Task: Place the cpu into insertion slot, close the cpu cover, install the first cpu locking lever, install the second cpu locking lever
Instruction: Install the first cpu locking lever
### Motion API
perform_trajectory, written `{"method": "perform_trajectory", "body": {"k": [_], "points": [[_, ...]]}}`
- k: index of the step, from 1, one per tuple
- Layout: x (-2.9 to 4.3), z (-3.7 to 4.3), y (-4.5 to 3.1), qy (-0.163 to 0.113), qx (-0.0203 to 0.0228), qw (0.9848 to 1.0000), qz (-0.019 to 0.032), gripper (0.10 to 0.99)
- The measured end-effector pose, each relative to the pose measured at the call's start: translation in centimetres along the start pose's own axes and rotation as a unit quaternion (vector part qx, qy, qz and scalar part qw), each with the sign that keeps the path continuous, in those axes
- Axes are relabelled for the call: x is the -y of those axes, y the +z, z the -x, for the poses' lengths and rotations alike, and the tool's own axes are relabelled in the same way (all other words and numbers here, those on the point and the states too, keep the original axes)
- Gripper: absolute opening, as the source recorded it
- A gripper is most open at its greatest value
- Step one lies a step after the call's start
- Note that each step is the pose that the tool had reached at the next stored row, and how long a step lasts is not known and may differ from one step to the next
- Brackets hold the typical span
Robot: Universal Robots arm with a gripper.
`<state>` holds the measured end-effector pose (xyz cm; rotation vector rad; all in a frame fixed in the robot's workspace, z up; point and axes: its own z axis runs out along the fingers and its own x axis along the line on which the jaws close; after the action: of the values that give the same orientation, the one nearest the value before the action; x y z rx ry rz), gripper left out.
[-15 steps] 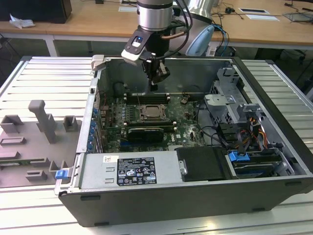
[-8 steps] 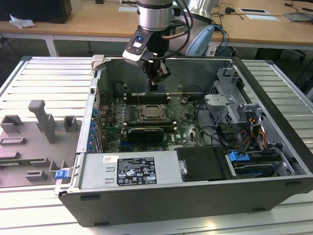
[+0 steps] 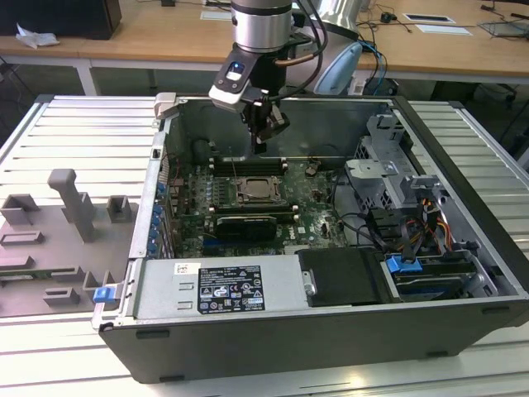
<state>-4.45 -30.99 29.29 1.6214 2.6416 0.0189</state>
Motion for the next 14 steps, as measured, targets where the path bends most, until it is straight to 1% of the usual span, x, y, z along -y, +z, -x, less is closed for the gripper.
{"method": "perform_trajectory", "body": {"k": [8,14], "points": [[0.0,0.0,0.0,-0.018,-0.0006,0.9998,0.0005,0.106],[0.0,0.0,0.0,-0.038,-0.0012,0.9993,0.0011,0.106]]}}
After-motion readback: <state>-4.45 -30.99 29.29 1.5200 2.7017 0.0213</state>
